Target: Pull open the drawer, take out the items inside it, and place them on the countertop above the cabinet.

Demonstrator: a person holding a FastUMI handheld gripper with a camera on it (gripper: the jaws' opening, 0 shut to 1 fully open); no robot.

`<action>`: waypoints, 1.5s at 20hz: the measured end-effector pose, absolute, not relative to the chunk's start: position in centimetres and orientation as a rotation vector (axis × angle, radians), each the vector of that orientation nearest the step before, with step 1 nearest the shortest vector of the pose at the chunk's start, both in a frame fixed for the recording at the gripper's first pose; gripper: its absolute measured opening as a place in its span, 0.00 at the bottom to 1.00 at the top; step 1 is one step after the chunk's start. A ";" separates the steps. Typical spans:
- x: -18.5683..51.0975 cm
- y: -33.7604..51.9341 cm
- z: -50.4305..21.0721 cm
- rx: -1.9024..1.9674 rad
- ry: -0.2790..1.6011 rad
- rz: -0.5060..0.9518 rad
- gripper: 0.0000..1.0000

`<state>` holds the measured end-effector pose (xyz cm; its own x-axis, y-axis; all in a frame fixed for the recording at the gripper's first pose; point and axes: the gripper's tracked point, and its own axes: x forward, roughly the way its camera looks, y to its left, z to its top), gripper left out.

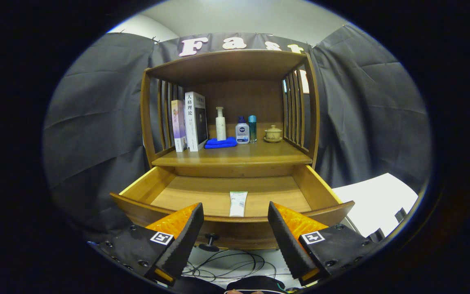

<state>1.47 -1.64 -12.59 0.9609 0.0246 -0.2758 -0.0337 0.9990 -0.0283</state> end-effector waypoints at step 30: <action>17.6 -2.0 -21.3 -0.174 1.011 0.228 0.99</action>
<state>17.63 -1.98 -21.25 0.5109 0.1082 -0.8528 -0.2681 0.9626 -0.0384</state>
